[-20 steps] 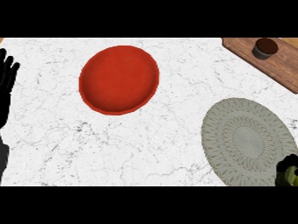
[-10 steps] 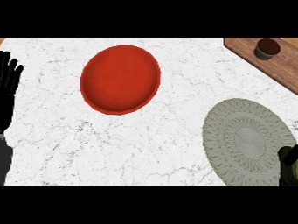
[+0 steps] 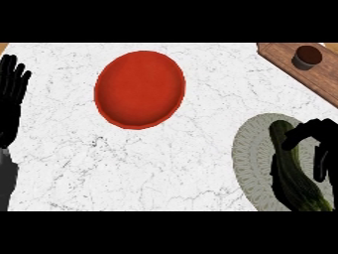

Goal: Pick the squash from the placemat and place it in the bowl

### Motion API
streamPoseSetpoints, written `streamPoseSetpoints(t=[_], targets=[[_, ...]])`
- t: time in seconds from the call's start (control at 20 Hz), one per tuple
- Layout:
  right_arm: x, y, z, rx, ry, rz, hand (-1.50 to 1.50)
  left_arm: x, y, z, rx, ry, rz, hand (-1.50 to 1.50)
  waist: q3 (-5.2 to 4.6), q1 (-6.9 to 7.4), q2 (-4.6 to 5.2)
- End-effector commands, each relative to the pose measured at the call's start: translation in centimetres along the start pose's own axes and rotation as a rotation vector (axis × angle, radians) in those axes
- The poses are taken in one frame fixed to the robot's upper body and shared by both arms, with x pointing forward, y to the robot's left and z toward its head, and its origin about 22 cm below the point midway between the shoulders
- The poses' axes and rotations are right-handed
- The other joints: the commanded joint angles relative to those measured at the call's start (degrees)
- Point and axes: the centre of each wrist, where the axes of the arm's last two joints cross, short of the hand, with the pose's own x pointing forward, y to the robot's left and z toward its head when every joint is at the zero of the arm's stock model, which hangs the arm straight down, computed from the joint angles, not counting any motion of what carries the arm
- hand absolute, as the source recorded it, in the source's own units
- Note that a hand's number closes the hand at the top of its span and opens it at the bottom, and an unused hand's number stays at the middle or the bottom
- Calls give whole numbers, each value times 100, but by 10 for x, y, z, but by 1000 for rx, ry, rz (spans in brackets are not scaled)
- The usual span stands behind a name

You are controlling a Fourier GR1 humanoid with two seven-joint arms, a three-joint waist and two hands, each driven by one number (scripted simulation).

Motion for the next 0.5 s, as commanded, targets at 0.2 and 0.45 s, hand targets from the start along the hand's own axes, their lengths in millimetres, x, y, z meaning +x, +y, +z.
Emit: streamPoseSetpoints(t=[0.2,0.45], targets=[[86,-21,-22,52,-54,-171,150,-8,9,-6,7,6,2,0,3,10,27],[130,-13,-59,129,-53,-132,150,0,-8,-3,1,-10,5,0,6,64,22]])
